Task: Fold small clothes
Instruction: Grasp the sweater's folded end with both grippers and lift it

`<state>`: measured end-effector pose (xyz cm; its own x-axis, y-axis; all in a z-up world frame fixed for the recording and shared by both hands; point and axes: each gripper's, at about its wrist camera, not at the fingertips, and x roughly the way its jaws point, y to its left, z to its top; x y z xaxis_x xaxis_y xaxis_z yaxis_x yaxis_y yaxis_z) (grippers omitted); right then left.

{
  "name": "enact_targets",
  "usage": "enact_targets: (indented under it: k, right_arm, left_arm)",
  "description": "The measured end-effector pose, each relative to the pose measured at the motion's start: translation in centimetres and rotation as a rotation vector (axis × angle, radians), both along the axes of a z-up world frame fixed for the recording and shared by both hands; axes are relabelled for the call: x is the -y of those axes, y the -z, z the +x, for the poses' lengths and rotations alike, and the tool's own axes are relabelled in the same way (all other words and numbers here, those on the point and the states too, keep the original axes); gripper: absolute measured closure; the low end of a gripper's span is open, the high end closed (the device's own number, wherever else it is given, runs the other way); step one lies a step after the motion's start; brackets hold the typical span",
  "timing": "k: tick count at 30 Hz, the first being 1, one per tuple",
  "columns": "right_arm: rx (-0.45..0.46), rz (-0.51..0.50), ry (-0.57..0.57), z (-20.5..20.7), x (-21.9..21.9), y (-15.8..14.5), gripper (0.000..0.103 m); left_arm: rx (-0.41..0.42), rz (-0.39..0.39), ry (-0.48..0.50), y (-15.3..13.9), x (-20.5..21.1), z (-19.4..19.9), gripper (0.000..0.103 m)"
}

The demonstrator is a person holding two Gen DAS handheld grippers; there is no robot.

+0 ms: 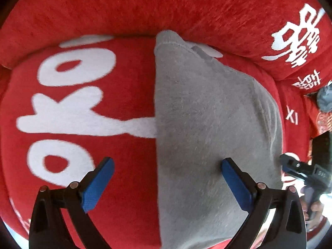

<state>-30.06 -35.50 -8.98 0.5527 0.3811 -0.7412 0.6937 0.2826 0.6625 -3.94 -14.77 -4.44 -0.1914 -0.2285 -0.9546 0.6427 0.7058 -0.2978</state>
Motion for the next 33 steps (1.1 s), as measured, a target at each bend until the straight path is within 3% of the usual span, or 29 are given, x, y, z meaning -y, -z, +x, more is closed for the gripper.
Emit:
enact_targets:
  k: [3,6,13,17,19,22,25,33]
  right_arm:
    - [0.06,0.059,-0.021,0.2,0.2,1.2,0.045]
    - [0.101,0.087,-0.067,0.7,0.4,2.1,0.045]
    - [0.194,0.101,-0.154,2.9,1.0,2.7,0.043]
    - [0.219,0.144,-0.121,3.3,0.5,3.4,0.043]
    - [0.211,0.154,-0.091,3.1,0.2,3.6,0.044]
    - [0.161,0.144,-0.07,3.0,-0.1,3.5,0.064]
    - [0.166,0.145,-0.03,2.7,-0.4,2.8,0.072]
    - [0.242,0.179,0.038,2.3,-2.7,-0.5,0.074]
  left_arm:
    - [-0.127,-0.062,0.004,1.3,0.4,0.2,0.0]
    - [-0.181,-0.095,0.012,2.2,1.1,0.2,0.0]
    - [-0.149,-0.123,0.099,2.5,3.2,-1.0,0.0]
    - [-0.103,-0.099,0.11,2.4,4.1,-1.8,0.001]
    - [-0.077,-0.092,0.104,2.1,4.1,-2.1,0.01]
    - [-0.046,-0.114,0.093,1.1,3.5,-2.3,0.03]
    - [-0.025,-0.144,0.104,0.0,3.1,-2.2,0.052]
    - [-0.082,-0.263,0.082,-2.7,0.6,-1.7,0.058]
